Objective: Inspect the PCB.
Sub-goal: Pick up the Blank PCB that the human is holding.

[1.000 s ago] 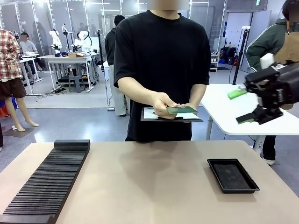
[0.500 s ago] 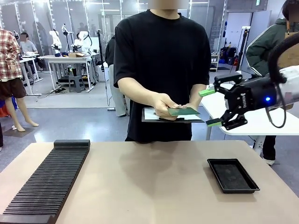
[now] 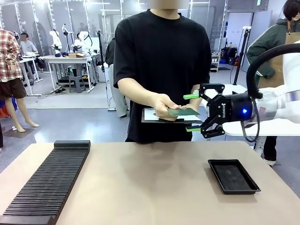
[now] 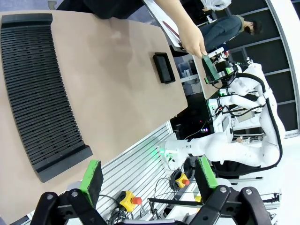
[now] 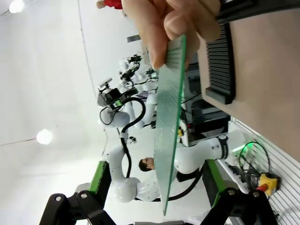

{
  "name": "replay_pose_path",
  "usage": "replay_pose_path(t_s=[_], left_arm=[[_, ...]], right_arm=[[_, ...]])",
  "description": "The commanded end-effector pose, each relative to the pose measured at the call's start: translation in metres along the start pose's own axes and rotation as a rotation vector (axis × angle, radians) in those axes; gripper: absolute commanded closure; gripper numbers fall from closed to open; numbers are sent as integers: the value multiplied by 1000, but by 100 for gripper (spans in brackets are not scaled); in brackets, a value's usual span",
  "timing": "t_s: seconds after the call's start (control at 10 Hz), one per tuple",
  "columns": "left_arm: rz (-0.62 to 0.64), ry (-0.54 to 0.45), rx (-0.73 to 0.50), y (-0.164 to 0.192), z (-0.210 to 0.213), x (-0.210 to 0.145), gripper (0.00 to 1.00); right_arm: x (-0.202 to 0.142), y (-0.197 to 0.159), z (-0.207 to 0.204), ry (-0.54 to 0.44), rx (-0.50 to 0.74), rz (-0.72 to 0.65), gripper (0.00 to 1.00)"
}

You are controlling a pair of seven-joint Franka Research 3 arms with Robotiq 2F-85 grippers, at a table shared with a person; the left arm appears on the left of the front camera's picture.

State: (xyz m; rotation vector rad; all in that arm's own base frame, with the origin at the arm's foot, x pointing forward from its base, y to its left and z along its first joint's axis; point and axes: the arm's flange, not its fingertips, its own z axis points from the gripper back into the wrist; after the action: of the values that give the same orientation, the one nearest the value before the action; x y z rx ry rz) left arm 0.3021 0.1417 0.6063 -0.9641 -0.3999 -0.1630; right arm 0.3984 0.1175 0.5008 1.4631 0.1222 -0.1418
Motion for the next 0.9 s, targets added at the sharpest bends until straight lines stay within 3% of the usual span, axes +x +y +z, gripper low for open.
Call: replay_pose_path(t_s=[0.0, 0.1, 0.4, 0.5, 0.6, 0.7, 0.8], left_arm=[[2, 1, 14, -2, 0, 2, 0], [2, 1, 14, -2, 0, 2, 0], [2, 1, 14, -2, 0, 2, 0], [2, 1, 14, -2, 0, 2, 0], [2, 1, 14, -2, 0, 2, 0], [2, 1, 14, -2, 0, 2, 0], [2, 1, 14, -2, 0, 2, 0]], right_arm=[[6, -2, -10, 31, 44, 19, 0], [6, -6, -12, 40, 49, 20, 0], [4, -9, -12, 49, 61, 39, 89], [4, -11, -12, 46, 60, 36, 100], [3, -11, -12, 43, 61, 37, 100], [4, -11, -14, 46, 61, 39, 85], [4, -11, -14, 47, 63, 43, 94]])
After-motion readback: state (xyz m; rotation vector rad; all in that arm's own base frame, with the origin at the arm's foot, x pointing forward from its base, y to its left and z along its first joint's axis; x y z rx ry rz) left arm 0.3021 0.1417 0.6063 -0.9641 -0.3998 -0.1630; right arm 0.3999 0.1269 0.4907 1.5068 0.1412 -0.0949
